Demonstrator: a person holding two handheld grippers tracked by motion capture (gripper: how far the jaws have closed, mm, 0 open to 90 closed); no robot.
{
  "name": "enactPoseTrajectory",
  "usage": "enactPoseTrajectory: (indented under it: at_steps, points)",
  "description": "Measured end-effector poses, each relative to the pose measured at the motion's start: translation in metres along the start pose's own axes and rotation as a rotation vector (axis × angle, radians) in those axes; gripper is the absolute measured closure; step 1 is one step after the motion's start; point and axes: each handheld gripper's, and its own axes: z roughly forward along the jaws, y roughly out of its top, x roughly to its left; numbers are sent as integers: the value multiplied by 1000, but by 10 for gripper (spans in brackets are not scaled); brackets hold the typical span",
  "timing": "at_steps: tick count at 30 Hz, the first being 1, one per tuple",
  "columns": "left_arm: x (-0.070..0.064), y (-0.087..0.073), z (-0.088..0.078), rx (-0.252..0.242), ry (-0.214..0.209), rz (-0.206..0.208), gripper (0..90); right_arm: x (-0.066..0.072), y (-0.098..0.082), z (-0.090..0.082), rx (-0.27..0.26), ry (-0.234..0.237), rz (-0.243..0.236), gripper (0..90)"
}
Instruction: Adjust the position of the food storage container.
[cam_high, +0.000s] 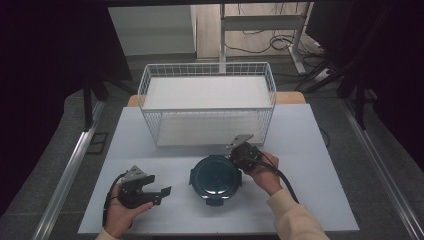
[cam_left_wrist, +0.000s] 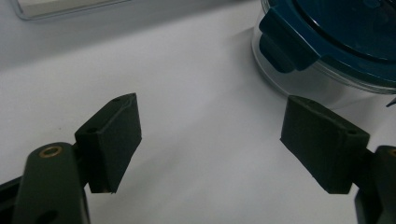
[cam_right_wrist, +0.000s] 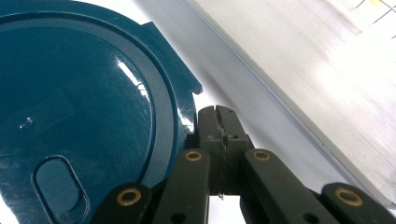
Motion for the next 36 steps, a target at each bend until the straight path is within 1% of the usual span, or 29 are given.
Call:
enactPoseTrajectory:
  at_steps: [2, 3, 4, 5, 7, 10, 14, 15, 16, 18, 19, 21, 23, 25, 26, 28, 29, 31, 33, 36]
  points:
    - [1, 0, -1, -3, 2, -3, 201, -1, -1, 0, -5, 7, 38, 897]
    - [1, 0, -1, -5, 3, -3, 201, -2, -2, -2, -16, -9, 59, 896]
    - [1, -1, -2, -7, 2, -3, 201, -2, -4, -4, -23, -24, 68, 896]
    - [2, -1, -3, -8, 2, -5, 201, -4, -6, -9, -36, -32, 101, 896]
    - [3, -1, -3, -10, 3, -8, 200, -6, -15, -22, -90, -2, 184, 896]
    - [4, -1, -2, -8, 5, -9, 201, -5, -30, -38, -130, 14, 211, 896]
    - [1, 0, -2, -10, 4, -7, 200, 0, -57, -57, -174, 40, 247, 882]
    - [0, 0, -2, -11, 5, -7, 200, 1, -63, -60, -182, 47, 257, 853]
    - [0, 1, -3, -12, 6, -7, 200, 2, -69, -63, -187, 52, 258, 806]
    - [0, 1, -3, -14, 9, -9, 200, 5, -81, -68, -211, 68, 275, 657]
    - [-1, 1, -3, -15, 10, -9, 200, 7, -87, -71, -229, 74, 292, 540]
    - [-1, 0, -4, -18, 9, -7, 200, 10, -95, -74, -248, 68, 314, 405]
    - [0, -1, -5, -19, 11, -9, 200, 11, -101, -75, -258, 72, 329, 333]
    - [2, -3, -6, -18, 14, -14, 200, 12, -105, -75, -260, 90, 344, 295]
    - [3, -3, -8, -27, 16, -19, 200, 12, -106, -75, -259, 96, 349, 284]
    - [4, -2, -9, -31, 15, -20, 200, 13, -107, -74, -254, 99, 359, 254]
    - [4, -2, -9, -33, 15, -18, 200, 13, -108, -74, -252, 98, 361, 247]
    - [3, -1, -10, -40, 12, -22, 199, 12, -108, -74, -242, 113, 375, 238]
    - [2, 0, -11, -39, 10, -19, 200, 10, -109, -73, -249, 126, 390, 228]
    - [0, 1, -12, -45, 9, -19, 200, 10, -110, -72, -249, 123, 393, 217]
